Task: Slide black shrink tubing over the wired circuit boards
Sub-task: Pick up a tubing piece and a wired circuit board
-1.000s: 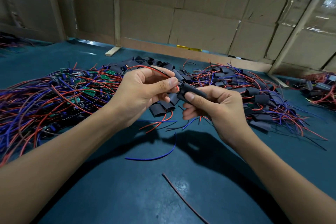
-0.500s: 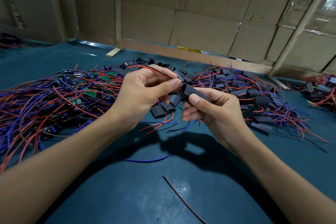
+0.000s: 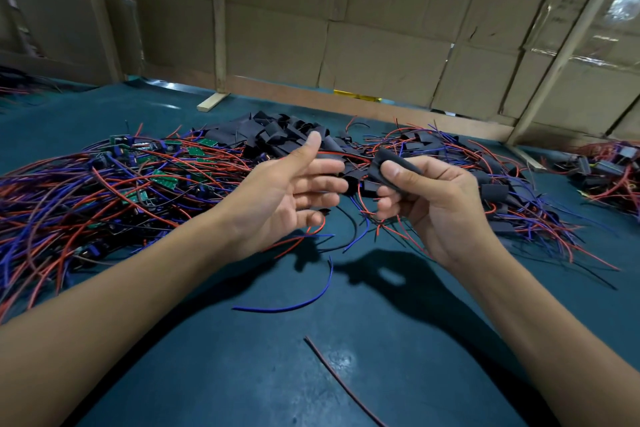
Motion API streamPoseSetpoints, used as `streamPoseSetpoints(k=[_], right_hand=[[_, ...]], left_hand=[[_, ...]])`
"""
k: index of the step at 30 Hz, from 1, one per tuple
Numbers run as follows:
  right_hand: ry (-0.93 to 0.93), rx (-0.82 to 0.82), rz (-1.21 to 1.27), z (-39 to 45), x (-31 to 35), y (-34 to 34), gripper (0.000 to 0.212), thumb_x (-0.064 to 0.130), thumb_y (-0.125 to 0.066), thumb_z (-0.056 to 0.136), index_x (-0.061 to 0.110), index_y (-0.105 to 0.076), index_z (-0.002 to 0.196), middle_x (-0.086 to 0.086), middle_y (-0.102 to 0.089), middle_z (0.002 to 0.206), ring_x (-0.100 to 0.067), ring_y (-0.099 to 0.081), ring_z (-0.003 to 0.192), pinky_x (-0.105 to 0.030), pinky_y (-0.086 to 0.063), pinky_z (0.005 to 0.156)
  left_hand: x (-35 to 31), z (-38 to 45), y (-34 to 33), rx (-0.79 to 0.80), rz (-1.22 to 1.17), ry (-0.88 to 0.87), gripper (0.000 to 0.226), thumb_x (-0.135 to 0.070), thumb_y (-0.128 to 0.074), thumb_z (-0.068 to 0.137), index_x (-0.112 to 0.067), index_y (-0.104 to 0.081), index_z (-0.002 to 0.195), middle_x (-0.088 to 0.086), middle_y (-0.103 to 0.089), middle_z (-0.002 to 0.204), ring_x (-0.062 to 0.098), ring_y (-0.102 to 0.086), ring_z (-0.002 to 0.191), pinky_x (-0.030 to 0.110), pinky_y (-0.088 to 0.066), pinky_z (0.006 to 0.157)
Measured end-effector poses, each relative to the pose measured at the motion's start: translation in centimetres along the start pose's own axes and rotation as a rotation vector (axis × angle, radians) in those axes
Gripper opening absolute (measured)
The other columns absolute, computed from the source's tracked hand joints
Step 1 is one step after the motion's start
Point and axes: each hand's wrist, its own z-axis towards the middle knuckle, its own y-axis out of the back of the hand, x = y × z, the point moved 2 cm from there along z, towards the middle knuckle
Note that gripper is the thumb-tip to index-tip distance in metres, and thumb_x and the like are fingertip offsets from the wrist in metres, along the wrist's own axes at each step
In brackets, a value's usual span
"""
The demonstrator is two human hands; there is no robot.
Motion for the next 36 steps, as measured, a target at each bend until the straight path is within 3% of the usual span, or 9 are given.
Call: streamPoseSetpoints(k=[3, 6, 11, 16, 22, 24, 27, 30, 36], right_hand=[[0.024, 0.002, -0.025, 0.2, 0.7, 0.9, 0.006, 0.012, -0.073, 0.075, 0.013, -0.077, 0.070, -0.011, -0.068, 0.062, -0.019, -0.062, 0.046, -0.029, -0.054, 0.047], [0.043, -0.004, -0.023, 0.5, 1.0, 1.6, 0.009, 0.012, -0.072, 0.076, 0.015, -0.077, 0.069, -0.010, -0.068, 0.062, -0.018, -0.062, 0.046, -0.029, -0.054, 0.047], [0.048, -0.022, -0.024, 0.8, 1.0, 2.4, 0.011, 0.011, -0.071, 0.077, 0.015, -0.078, 0.070, -0.009, -0.069, 0.062, -0.017, -0.063, 0.047, -0.028, -0.054, 0.048], [0.036, 0.013, -0.113, 1.1, 0.9, 3.1, 0.007, 0.014, -0.075, 0.076, 0.012, -0.080, 0.080, -0.013, -0.072, 0.070, -0.022, -0.067, 0.054, -0.031, -0.057, 0.052], [0.134, 0.028, -0.513, 0.8, 0.4, 3.2, 0.034, 0.028, -0.088, 0.067, 0.022, -0.079, 0.099, -0.001, -0.078, 0.092, -0.013, -0.070, 0.077, -0.028, -0.060, 0.072], [0.269, 0.003, -0.736, 0.7, 0.3, 2.9, 0.032, 0.026, -0.088, 0.073, 0.021, -0.079, 0.104, 0.001, -0.078, 0.095, -0.011, -0.070, 0.084, -0.030, -0.057, 0.083], [0.476, 0.057, -1.086, 0.3, -0.2, 2.1, 0.035, 0.021, -0.082, 0.085, 0.011, -0.076, 0.118, -0.003, -0.076, 0.099, -0.015, -0.070, 0.089, -0.028, -0.052, 0.084], [0.495, 0.157, -1.233, 0.0, -0.7, 1.4, 0.045, 0.020, -0.078, 0.090, 0.008, -0.067, 0.132, -0.005, -0.074, 0.106, -0.016, -0.067, 0.097, -0.019, -0.045, 0.087], [0.391, 0.186, -1.319, 0.5, -1.4, 1.4, 0.053, 0.015, -0.076, 0.091, 0.011, -0.060, 0.141, -0.008, -0.071, 0.105, -0.027, -0.064, 0.100, -0.018, -0.035, 0.084]], left_hand=[[0.0, 0.0, 0.0, -0.002, 0.036, 0.102, 0.081, -0.074, -0.051, 0.080, -0.005, -0.070, 0.116, 0.008, -0.075, 0.095, 0.014, -0.067, 0.071, 0.024, -0.046, 0.058], [0.0, 0.0, 0.2, -0.054, -0.119, 0.190, 0.083, -0.076, -0.051, 0.083, -0.001, -0.069, 0.113, 0.011, -0.074, 0.091, 0.017, -0.068, 0.069, 0.023, -0.052, 0.052], [-0.2, 0.3, 1.5, -0.209, -0.448, 0.183, 0.046, -0.045, -0.055, 0.099, 0.001, -0.058, 0.098, 0.011, -0.062, 0.072, 0.016, -0.057, 0.058, 0.022, -0.044, 0.043], [-0.7, 0.5, 1.8, -0.272, -0.325, 0.030, 0.026, -0.031, -0.062, 0.098, -0.007, -0.064, 0.109, 0.004, -0.061, 0.071, 0.010, -0.055, 0.055, 0.019, -0.042, 0.043], [-1.1, 0.4, 2.1, -0.313, -0.103, -0.128, 0.023, -0.035, -0.062, 0.098, -0.015, -0.072, 0.102, -0.002, -0.066, 0.073, 0.008, -0.055, 0.060, 0.020, -0.041, 0.051], [-1.2, 0.3, 2.0, -0.284, -0.120, -0.133, 0.023, -0.036, -0.064, 0.097, -0.015, -0.073, 0.099, -0.001, -0.067, 0.076, 0.008, -0.057, 0.061, 0.020, -0.043, 0.052], [-1.1, 0.2, 1.6, -0.237, -0.177, -0.117, 0.023, -0.035, -0.065, 0.095, -0.014, -0.074, 0.097, 0.000, -0.068, 0.078, 0.008, -0.061, 0.064, 0.020, -0.048, 0.053], [-1.0, 0.1, 1.3, -0.203, -0.183, -0.123, 0.021, -0.034, -0.066, 0.095, -0.014, -0.074, 0.098, 0.001, -0.070, 0.082, 0.009, -0.064, 0.068, 0.019, -0.050, 0.057], [-1.0, -0.2, 0.7, -0.157, -0.197, -0.137, 0.012, -0.029, -0.073, 0.087, -0.020, -0.066, 0.091, 0.005, -0.074, 0.090, 0.010, -0.067, 0.072, 0.019, -0.049, 0.055]])
